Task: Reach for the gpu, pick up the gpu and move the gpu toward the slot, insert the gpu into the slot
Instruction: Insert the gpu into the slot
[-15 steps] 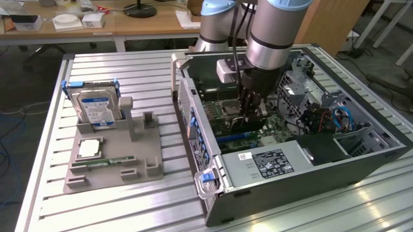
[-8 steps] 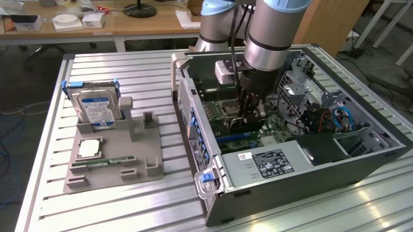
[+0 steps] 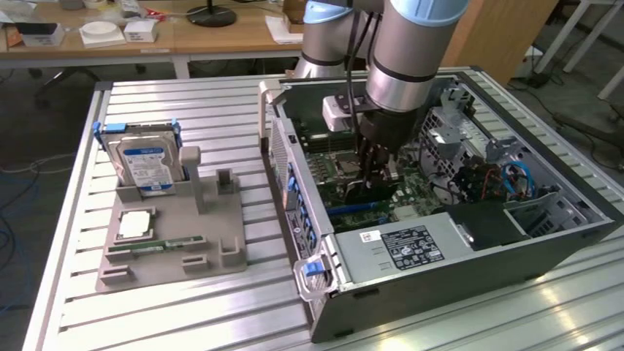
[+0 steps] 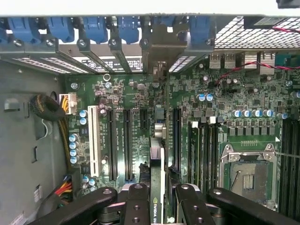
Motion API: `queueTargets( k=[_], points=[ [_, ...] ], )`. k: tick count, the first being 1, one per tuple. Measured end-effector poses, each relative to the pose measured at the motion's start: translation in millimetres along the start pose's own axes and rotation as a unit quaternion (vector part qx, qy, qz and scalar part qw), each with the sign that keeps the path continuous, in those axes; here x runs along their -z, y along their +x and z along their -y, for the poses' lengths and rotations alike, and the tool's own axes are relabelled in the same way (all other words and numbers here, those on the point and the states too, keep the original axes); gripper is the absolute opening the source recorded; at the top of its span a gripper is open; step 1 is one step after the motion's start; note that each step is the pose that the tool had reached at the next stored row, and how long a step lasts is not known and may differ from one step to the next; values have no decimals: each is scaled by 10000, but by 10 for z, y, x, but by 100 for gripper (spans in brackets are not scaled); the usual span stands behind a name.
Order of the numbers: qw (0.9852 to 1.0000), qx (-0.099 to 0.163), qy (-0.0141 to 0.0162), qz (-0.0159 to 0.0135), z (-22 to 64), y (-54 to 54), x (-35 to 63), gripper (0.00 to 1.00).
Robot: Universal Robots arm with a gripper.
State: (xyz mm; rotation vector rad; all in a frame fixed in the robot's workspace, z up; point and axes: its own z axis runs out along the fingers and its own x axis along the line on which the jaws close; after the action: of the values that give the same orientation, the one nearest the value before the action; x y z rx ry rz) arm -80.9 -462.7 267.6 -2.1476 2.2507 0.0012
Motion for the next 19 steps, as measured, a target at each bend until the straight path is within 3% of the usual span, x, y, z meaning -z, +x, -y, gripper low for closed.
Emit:
queueTargets(
  k=[19],
  points=[
    [10000,0,-8,10,-14,1,-35,26]
  ],
)
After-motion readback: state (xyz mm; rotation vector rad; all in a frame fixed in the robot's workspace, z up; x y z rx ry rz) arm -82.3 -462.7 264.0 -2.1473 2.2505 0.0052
